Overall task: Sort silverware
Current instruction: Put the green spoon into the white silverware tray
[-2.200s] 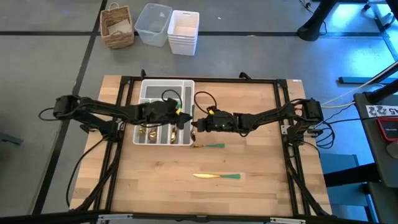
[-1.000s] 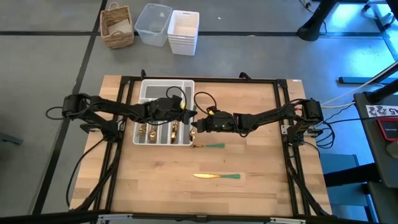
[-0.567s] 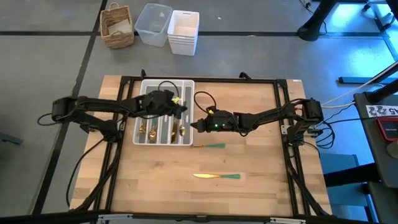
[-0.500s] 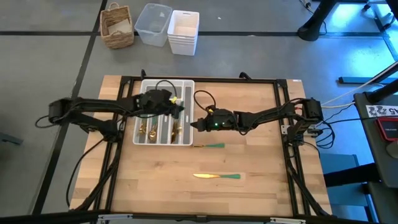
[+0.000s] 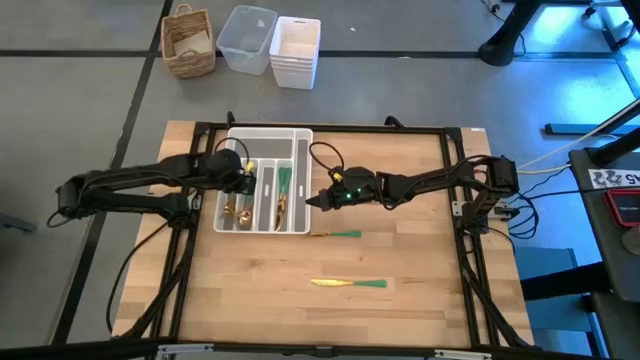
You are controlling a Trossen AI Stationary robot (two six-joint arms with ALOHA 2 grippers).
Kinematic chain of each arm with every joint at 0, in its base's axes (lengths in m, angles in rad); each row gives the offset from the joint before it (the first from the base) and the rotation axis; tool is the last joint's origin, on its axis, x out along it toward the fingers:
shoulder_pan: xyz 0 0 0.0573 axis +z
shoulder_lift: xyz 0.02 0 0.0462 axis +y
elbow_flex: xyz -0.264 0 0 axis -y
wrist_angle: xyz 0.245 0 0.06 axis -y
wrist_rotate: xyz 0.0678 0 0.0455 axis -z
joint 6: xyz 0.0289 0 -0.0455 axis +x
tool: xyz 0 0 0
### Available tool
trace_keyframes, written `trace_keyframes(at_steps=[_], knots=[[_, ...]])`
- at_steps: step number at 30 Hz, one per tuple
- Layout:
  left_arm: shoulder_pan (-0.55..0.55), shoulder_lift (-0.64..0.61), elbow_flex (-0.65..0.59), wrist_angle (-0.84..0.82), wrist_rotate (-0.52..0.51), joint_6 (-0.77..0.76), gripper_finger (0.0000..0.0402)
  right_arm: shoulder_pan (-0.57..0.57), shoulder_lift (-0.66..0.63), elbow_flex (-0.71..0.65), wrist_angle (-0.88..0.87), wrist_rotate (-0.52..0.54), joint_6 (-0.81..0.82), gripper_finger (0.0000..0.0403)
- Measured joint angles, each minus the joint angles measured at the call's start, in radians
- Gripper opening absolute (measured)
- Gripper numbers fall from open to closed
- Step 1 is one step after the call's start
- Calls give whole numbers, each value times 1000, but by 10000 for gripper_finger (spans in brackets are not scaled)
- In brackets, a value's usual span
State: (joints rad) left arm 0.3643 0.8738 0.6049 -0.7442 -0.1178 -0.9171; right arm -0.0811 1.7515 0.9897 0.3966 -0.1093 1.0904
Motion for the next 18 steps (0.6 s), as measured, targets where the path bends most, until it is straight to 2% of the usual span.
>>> trace_keyframes(at_steps=[4, 8, 13, 18], knots=[[21, 20, -82, 115, -21, 7, 2, 0, 0, 0, 0, 11, -1, 111], [61, 41, -132, 144, -60, 7, 7, 0, 0, 0, 0, 11, -4, 111], [94, 56, -181, 234, -61, 13, 20, 0, 0, 0, -2, 10, -26, 111], [113, 58, -187, 265, -62, 60, 47, 0, 0, 0, -2, -74, -100, 111]])
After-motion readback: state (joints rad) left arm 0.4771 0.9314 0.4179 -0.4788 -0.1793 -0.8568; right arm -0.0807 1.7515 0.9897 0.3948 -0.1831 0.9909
